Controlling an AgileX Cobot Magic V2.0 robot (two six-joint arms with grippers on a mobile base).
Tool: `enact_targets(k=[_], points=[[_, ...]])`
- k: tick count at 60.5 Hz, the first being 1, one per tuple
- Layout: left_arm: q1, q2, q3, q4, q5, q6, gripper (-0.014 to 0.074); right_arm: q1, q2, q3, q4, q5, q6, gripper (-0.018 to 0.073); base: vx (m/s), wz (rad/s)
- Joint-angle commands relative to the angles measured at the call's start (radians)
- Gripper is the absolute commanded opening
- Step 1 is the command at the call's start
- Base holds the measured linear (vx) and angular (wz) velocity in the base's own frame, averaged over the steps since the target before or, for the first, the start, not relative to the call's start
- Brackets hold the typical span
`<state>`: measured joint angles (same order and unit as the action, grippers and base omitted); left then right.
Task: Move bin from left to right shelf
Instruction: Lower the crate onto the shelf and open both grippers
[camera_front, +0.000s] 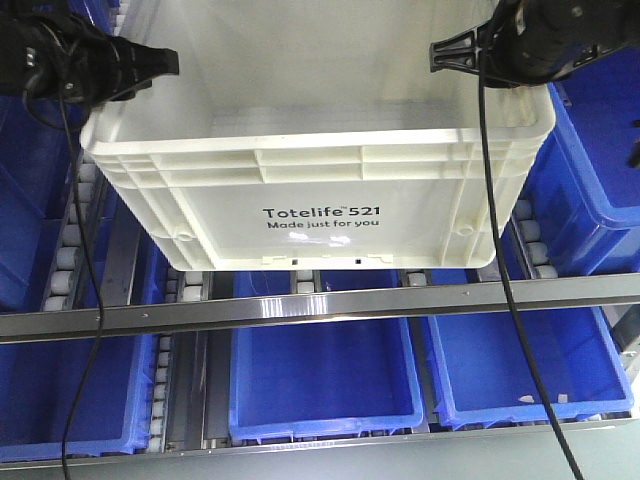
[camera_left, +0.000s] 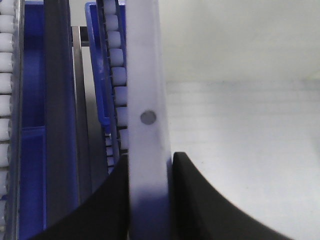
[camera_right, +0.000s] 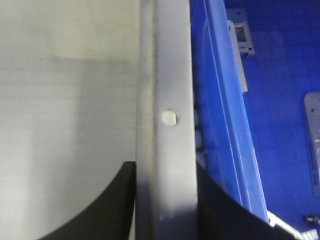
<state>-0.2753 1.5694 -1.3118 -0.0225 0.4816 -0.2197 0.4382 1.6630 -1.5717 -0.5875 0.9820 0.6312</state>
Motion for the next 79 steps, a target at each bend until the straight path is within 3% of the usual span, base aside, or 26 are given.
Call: enact_targets(k=[1, 17, 30, 39, 49, 62, 70, 79], points=[[-0.018, -0.039, -0.051, -0.004, -0.179, 0.032, 0.0092, -0.005, 0.000, -0.036, -0.173, -0.139, 0.089, -0.0008, 0.00, 0.00], [-0.018, -0.004, -0.051, 0.143, -0.170, 0.049, 0.0092, -0.005, 0.091, -0.036, -0.221, -0.186, 0.107, -0.0008, 0.00, 0.00], [-0.018, 0.002, -0.051, 0.147, -0.136, 0.048, 0.0092, -0.005, 0.106, -0.036, -0.210, -0.189, 0.112, 0.0002, 0.00, 0.00], [-0.015, 0.002, -0.051, 0.193, -0.097, 0.049, 0.0109, -0.005, 0.106, -0.036, -0.182, -0.197, 0.109, 0.0057, 0.00, 0.00], [-0.015, 0.002, -0.051, 0.197, -0.086, 0.049, 0.0227, -0.005, 0.106, -0.036, -0.148, -0.216, 0.098, 0.0223, 0.00, 0.00], [-0.015, -0.001, -0.051, 0.195, -0.067, 0.048, 0.0504, -0.005, 0.099, -0.036, -0.116, -0.233, 0.038, 0.0488, 0.00, 0.00], [-0.015, -0.010, -0.051, 0.186, -0.036, 0.048, 0.0594, -0.005, 0.073, -0.036, -0.074, -0.239, 0.003, 0.0554, 0.00, 0.00], [-0.015, -0.051, -0.051, 0.186, -0.011, 0.048, 0.0599, -0.005, 0.034, -0.035, 0.014, -0.235, -0.081, 0.0554, 0.00, 0.00]])
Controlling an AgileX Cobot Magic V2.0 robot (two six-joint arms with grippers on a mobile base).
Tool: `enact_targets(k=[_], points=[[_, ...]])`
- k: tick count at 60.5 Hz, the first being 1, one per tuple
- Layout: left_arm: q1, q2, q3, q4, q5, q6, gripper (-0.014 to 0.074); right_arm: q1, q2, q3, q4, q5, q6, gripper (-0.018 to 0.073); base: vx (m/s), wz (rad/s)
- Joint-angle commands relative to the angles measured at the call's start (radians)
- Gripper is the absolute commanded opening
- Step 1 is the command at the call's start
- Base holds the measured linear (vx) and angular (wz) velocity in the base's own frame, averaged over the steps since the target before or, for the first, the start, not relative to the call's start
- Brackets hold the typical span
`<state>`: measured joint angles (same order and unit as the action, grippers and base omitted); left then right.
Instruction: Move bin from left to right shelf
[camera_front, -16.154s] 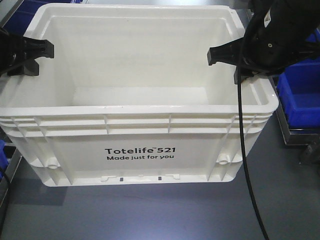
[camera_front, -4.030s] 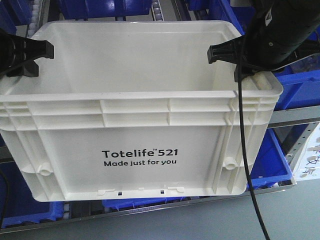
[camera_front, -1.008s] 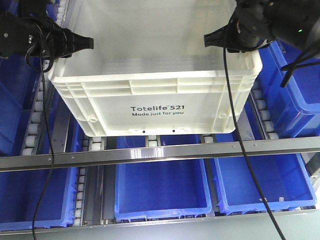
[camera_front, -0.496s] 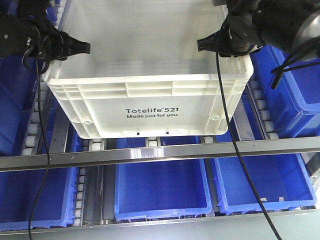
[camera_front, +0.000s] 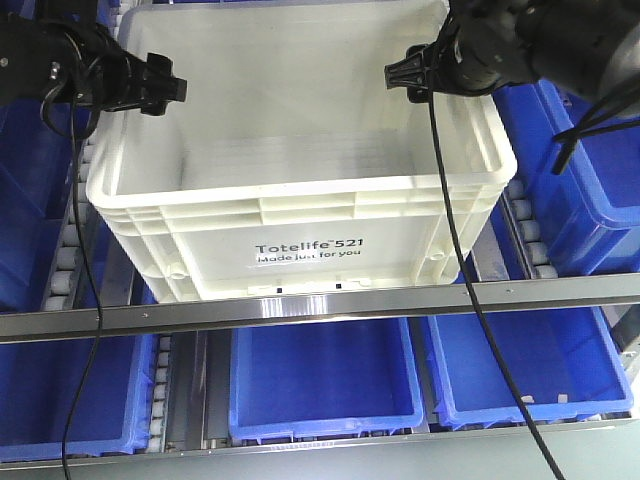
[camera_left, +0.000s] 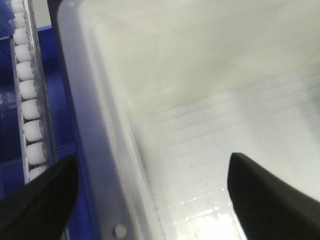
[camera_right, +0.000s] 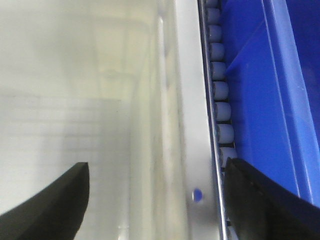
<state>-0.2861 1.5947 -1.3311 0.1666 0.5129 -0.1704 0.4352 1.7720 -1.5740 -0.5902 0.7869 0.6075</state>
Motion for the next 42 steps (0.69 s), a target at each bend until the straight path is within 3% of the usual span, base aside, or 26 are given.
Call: enact_targets(k=[1, 13, 23, 37, 42], points=[[-0.005, -0.088, -0.032, -0.003, -0.039, -0.002, 0.0598, -0.002, -0.082, -0.030, 0.033, -0.041, -0.071, 0.0554, 0.00, 0.00], [-0.006, -0.207, -0.032, -0.034, 0.037, -0.001, 0.0575, -0.001, -0.153, -0.030, 0.142, -0.008, -0.152, 0.0554, 0.00, 0.00], [-0.008, -0.337, 0.031, -0.072, 0.057, 0.003, 0.0574, 0.002, -0.239, 0.025, 0.148, 0.023, -0.173, 0.0554, 0.00, 0.00], [-0.008, -0.576, 0.248, -0.074, 0.051, 0.003, 0.0574, 0.002, -0.503, 0.328, 0.149, -0.023, -0.189, 0.0554, 0.00, 0.00], [-0.008, -0.663, 0.319, -0.108, 0.068, 0.003, 0.0574, 0.002, -0.614, 0.458, 0.153, -0.048, -0.189, 0.0554, 0.00, 0.00]])
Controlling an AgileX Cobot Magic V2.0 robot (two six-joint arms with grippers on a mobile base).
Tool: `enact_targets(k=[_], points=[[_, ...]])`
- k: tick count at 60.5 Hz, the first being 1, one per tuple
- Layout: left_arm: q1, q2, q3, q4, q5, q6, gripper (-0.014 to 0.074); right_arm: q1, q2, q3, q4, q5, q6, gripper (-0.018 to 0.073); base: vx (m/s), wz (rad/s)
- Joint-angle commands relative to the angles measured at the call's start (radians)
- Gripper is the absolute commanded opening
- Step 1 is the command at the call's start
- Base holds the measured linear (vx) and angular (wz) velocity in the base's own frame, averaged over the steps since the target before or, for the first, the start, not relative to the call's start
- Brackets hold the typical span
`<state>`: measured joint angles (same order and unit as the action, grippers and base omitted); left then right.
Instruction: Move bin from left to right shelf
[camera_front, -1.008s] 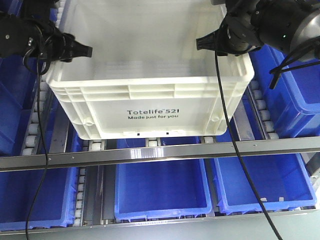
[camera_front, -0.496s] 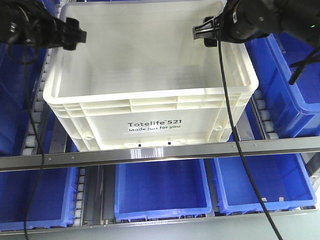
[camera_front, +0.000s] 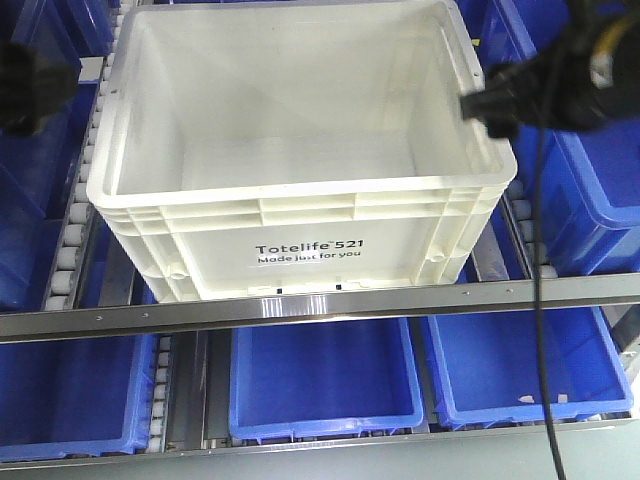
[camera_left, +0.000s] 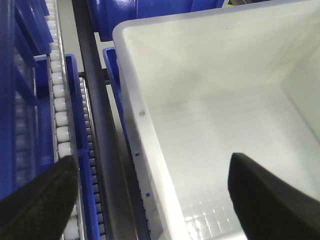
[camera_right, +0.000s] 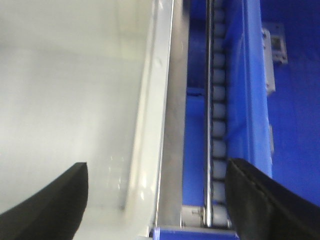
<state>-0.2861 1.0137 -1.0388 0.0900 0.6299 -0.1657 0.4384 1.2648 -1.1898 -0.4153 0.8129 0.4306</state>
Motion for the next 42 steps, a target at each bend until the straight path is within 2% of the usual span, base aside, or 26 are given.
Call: enact_targets(k=[1, 13, 19, 21, 31, 42], points=[[-0.008, -0.095, 0.038, -0.039, -0.045, -0.002, 0.0574, -0.001, -0.125, 0.092, -0.022, -0.076, -0.012, 0.0554, 0.00, 0.00], [-0.008, -0.290, 0.209, -0.109, 0.007, 0.042, 0.0574, -0.001, -0.389, 0.330, -0.013, -0.043, -0.014, 0.0554, 0.00, 0.00], [-0.008, -0.374, 0.270, -0.129, 0.055, 0.051, 0.0574, -0.001, -0.512, 0.414, 0.034, -0.010, -0.041, 0.0554, 0.00, 0.00], [-0.008, -0.419, 0.296, -0.130, 0.089, 0.051, 0.0574, -0.001, -0.582, 0.452, 0.083, 0.015, -0.074, 0.0554, 0.00, 0.00], [-0.008, -0.521, 0.339, -0.154, 0.155, 0.051, 0.0574, -0.001, -0.743, 0.512, 0.213, 0.090, -0.220, 0.0554, 0.00, 0.00], [-0.008, -0.554, 0.344, -0.160, 0.163, 0.051, 0.0556, -0.001, -0.826, 0.516, 0.243, 0.134, -0.294, 0.0523, 0.00, 0.00]])
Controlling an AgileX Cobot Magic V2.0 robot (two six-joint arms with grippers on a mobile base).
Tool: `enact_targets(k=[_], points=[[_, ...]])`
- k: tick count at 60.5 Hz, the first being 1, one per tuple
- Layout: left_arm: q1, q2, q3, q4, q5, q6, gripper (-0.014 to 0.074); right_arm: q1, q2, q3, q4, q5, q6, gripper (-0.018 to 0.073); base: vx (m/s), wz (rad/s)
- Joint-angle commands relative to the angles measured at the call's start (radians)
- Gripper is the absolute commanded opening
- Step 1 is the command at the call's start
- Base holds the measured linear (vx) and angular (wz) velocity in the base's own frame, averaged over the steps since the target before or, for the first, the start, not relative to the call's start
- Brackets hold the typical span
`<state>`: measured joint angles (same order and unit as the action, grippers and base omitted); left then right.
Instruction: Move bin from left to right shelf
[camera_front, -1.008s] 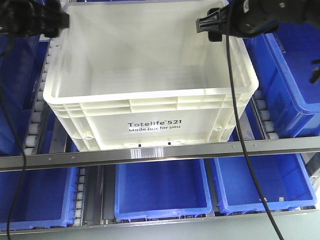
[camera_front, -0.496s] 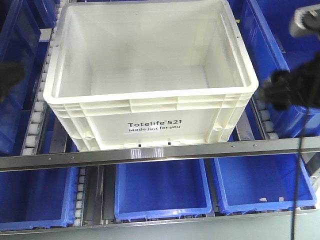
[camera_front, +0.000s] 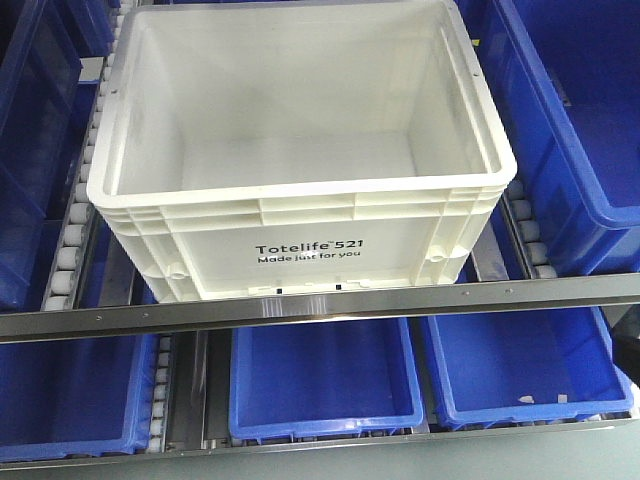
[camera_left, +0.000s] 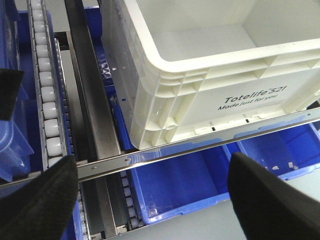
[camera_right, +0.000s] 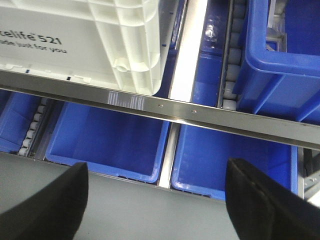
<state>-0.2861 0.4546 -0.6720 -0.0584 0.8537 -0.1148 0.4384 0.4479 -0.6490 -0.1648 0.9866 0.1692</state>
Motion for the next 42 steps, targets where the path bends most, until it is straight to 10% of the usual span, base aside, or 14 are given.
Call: enact_targets(k=[1, 27, 42], points=[[-0.008, 0.005, -0.023, -0.012, -0.061, 0.000, 0.0547, -0.001, -0.012, -0.025, -0.007, -0.038, -0.035, 0.0516, 0.00, 0.00], [-0.008, 0.005, -0.023, -0.012, -0.061, -0.001, 0.0151, -0.001, -0.013, -0.025, -0.006, -0.001, -0.038, 0.0009, 0.00, 0.00], [-0.008, 0.005, -0.023, -0.003, -0.060, -0.001, 0.0024, -0.001, -0.013, -0.025, -0.014, 0.000, -0.030, -0.0008, 0.00, 0.00]])
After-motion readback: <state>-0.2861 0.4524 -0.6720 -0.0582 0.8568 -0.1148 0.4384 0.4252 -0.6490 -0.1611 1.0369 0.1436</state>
